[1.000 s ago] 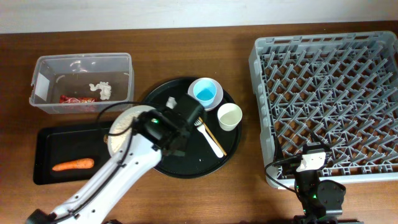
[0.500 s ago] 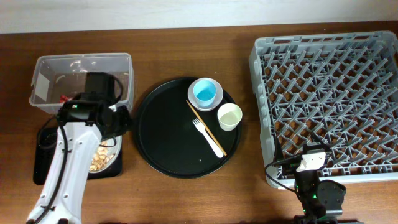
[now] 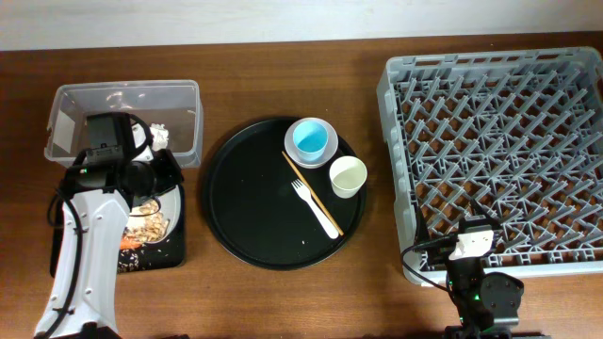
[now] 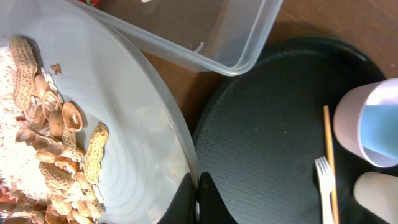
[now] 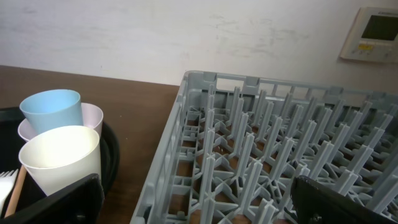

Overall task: Sort waste into correct bins and load items into the dishwasher rack
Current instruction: 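Tip the plate over the black tray to pour out rice and shells, then hold the plate tilted over the black tray and shake off remaining scraps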

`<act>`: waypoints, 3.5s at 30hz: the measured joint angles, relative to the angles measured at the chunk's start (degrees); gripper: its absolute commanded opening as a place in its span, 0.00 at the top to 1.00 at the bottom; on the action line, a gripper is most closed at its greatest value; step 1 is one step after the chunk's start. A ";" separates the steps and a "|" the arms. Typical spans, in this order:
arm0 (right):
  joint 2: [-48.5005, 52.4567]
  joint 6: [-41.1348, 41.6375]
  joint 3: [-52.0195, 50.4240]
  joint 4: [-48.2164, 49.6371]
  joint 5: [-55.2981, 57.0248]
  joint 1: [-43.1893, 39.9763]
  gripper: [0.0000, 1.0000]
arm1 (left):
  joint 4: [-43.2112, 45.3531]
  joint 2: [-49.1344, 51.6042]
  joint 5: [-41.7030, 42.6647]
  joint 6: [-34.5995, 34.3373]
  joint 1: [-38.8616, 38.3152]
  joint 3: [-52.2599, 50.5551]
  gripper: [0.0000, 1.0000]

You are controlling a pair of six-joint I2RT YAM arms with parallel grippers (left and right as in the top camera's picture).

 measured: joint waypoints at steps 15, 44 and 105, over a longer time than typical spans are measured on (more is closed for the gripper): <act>0.00 0.04 0.00 0.00 0.00 0.00 0.01 | -1.01 0.00 15.47 -1.73 8.81 0.00 1.00; 0.00 0.04 0.00 0.00 0.00 0.00 0.01 | -6.21 0.00 43.39 9.14 30.71 0.00 1.00; 0.00 0.02 0.00 0.02 0.00 0.00 0.02 | -8.11 0.57 75.63 19.87 39.01 -0.24 1.00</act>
